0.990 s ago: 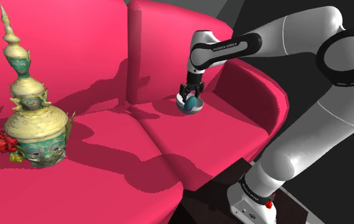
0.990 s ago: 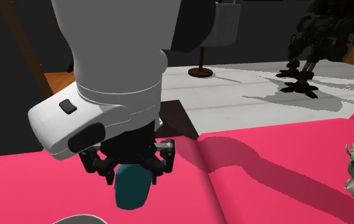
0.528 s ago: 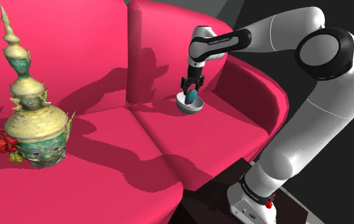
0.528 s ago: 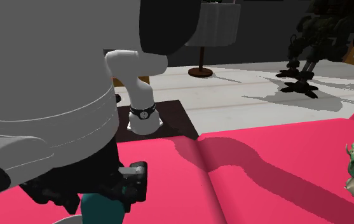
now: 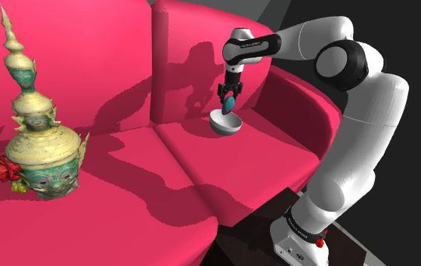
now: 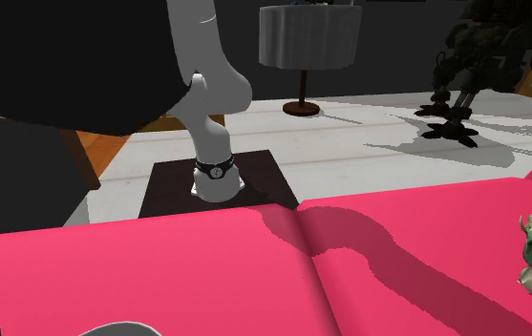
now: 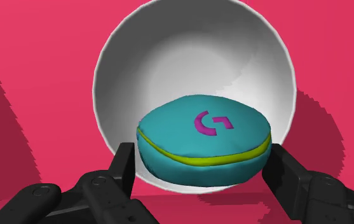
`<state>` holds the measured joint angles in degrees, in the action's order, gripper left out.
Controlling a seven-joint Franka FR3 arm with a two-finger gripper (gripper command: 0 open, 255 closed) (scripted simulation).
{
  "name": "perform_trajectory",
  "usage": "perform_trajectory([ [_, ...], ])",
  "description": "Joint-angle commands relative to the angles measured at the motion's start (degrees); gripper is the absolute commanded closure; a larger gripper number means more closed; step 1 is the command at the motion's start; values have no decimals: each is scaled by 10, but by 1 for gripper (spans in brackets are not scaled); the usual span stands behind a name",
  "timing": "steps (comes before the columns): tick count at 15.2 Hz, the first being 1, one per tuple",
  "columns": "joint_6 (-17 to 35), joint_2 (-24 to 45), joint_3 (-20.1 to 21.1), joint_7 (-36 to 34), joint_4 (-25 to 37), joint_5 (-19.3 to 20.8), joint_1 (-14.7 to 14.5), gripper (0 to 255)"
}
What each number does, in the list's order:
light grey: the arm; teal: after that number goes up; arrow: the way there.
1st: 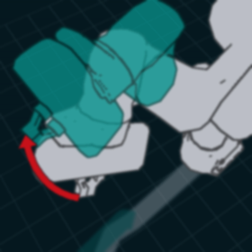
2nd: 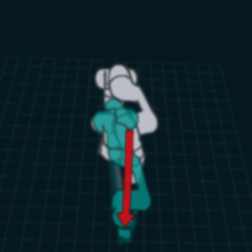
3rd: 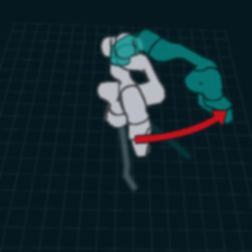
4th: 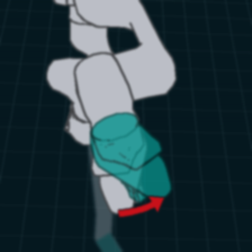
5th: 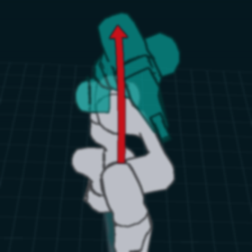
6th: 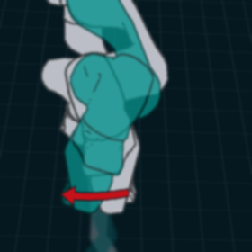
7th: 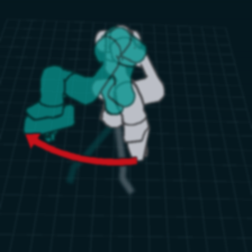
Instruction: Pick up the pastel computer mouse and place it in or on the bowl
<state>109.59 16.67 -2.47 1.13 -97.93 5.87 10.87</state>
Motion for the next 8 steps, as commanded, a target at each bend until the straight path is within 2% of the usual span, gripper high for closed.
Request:
perform_trajectory([
  [1,-3,22,-2,6,26,-1,3,255],
  [8,44,39,-2,1,-4,0,4,255],
])
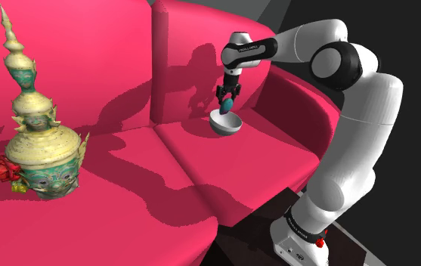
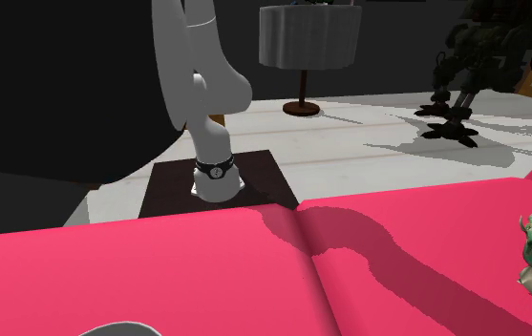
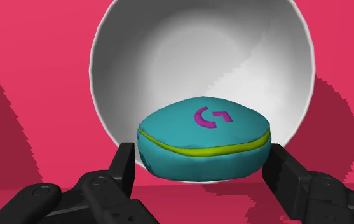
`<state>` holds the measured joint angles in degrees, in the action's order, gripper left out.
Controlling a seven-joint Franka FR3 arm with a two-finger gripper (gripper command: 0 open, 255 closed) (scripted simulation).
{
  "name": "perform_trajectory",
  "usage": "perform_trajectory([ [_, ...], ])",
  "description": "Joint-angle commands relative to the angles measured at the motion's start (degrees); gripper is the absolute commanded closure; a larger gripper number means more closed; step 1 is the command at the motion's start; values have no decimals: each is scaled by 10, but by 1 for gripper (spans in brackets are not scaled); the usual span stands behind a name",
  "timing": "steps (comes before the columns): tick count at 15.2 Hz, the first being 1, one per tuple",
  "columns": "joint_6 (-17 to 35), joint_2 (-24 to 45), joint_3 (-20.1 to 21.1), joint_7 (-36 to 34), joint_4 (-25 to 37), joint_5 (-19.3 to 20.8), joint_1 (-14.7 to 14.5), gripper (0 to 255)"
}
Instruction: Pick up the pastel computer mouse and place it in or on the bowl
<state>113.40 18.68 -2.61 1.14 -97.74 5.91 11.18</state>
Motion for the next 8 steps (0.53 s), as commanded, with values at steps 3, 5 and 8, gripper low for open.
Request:
perform_trajectory([
  [3,25,28,0,0,-17,0,1,255],
  [5,38,34,0,-2,-23,1,2,255],
  [8,44,37,1,-3,-26,1,2,255],
])
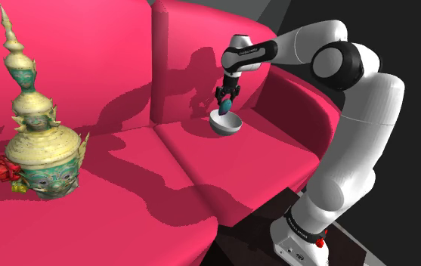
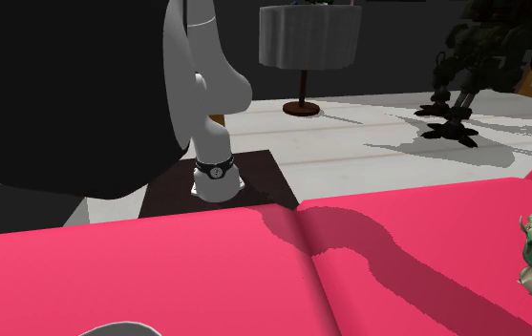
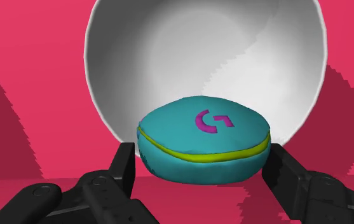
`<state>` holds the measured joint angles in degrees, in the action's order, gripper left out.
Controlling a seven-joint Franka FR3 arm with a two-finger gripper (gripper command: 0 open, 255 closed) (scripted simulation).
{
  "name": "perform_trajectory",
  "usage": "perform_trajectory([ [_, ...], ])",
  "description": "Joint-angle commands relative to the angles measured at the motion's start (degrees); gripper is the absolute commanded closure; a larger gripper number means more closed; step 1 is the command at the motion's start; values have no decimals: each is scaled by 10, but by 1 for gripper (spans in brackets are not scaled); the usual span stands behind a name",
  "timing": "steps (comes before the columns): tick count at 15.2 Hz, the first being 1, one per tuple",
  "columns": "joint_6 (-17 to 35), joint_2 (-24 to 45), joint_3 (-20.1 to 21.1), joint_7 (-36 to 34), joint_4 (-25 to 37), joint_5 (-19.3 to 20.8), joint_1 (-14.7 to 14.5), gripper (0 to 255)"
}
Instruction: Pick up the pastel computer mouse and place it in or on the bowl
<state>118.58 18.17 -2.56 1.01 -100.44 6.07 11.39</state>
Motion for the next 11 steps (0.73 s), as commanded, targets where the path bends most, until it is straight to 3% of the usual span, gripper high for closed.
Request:
perform_trajectory([
  [1,-8,42,0,-1,1,0,0,255],
  [6,-8,42,1,-1,1,0,1,255],
  [7,-15,51,2,-4,16,-1,-1,0],
  [11,-8,16,2,-7,-27,1,-3,0],
])
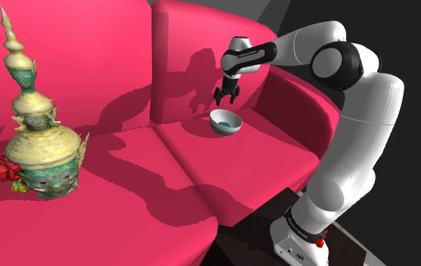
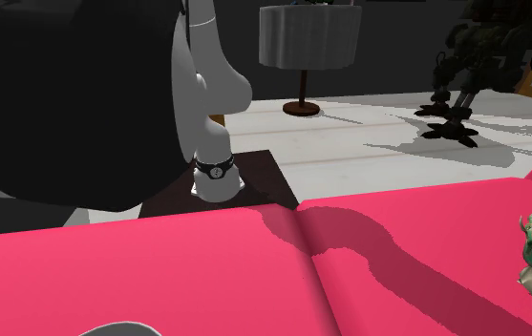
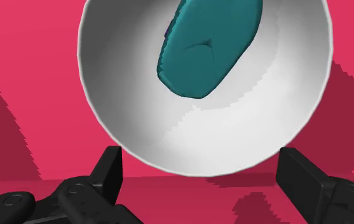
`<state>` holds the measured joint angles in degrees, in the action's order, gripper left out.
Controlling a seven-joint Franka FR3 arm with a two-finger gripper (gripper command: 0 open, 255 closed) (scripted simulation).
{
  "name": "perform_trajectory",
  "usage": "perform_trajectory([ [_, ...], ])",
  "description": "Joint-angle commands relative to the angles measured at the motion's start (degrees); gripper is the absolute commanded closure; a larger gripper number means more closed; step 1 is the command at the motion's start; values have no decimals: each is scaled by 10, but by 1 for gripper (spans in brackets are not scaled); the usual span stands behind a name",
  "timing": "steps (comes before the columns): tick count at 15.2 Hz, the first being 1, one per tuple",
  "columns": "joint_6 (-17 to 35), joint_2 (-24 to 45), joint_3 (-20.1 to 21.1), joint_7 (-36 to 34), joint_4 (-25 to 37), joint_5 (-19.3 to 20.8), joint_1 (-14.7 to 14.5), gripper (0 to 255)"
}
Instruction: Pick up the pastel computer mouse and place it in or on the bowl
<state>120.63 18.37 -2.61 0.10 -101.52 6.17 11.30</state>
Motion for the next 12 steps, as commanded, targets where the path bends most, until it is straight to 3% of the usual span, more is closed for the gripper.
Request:
perform_trajectory([
  [1,-28,40,1,8,12,-1,1,0],
  [5,-94,20,4,9,57,-3,-2,0],
  [12,-94,20,5,9,57,-2,-1,0],
])
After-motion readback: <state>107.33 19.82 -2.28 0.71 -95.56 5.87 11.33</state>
